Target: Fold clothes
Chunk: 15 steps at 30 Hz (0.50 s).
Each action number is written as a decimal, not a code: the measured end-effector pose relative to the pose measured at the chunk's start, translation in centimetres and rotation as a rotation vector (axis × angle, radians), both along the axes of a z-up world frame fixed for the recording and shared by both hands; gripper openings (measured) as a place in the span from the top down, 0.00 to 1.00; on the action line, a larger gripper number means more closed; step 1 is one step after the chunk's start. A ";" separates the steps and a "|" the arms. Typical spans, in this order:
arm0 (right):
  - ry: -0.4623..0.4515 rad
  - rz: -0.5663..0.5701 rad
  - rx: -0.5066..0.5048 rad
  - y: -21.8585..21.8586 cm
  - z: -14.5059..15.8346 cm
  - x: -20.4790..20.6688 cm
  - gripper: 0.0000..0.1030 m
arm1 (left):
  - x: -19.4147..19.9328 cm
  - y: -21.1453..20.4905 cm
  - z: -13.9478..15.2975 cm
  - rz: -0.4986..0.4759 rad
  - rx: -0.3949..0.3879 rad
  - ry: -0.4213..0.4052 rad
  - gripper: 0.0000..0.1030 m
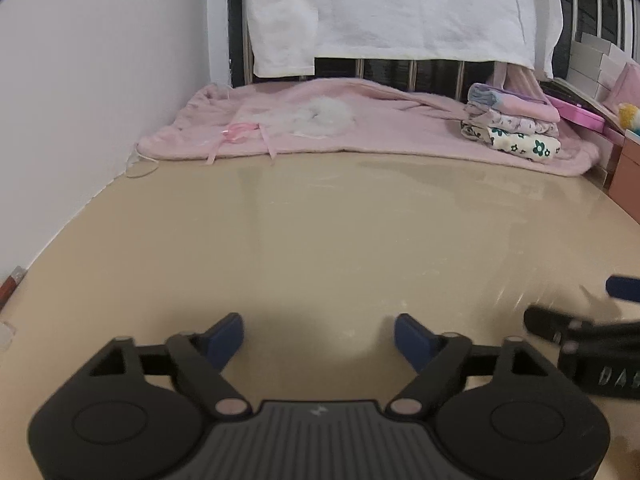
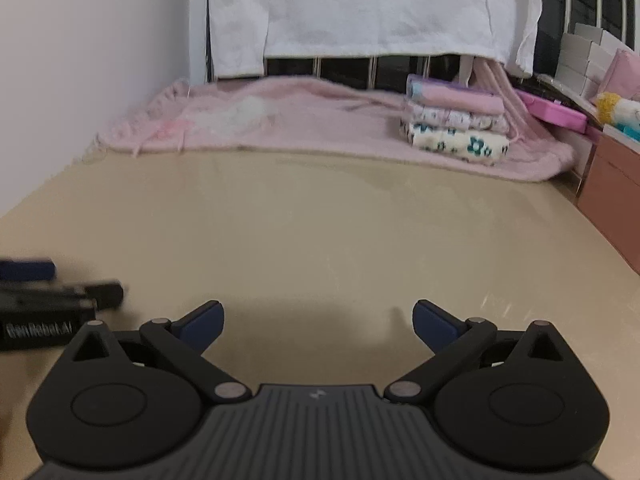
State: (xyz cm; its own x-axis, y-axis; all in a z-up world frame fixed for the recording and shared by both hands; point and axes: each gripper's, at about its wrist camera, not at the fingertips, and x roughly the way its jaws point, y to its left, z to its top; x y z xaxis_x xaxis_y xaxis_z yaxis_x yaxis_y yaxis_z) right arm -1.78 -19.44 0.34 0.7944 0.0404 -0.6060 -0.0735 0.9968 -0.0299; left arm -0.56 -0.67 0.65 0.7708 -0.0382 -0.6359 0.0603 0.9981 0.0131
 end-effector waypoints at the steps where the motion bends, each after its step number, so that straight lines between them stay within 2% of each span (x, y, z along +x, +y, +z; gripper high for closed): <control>1: 0.017 -0.003 0.009 0.0 -0.2 0.1 0.00 | 0.0 -0.1 -0.1 -0.008 0.003 0.006 0.08; 4: 0.043 -0.009 0.029 0.1 -0.5 0.2 0.00 | 0.0 0.0 -0.3 0.025 0.002 0.017 0.00; 15: 0.050 -0.006 0.041 -0.2 -0.6 0.0 0.01 | -0.8 0.3 -0.4 0.036 0.000 0.005 0.00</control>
State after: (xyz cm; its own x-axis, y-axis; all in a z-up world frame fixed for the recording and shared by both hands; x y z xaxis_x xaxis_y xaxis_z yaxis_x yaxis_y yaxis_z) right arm -1.75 -19.60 -0.22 0.7633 0.0614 -0.6431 -0.0683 0.9976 0.0142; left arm -1.35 -0.41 0.25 0.7684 -0.0104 -0.6399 0.0242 0.9996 0.0128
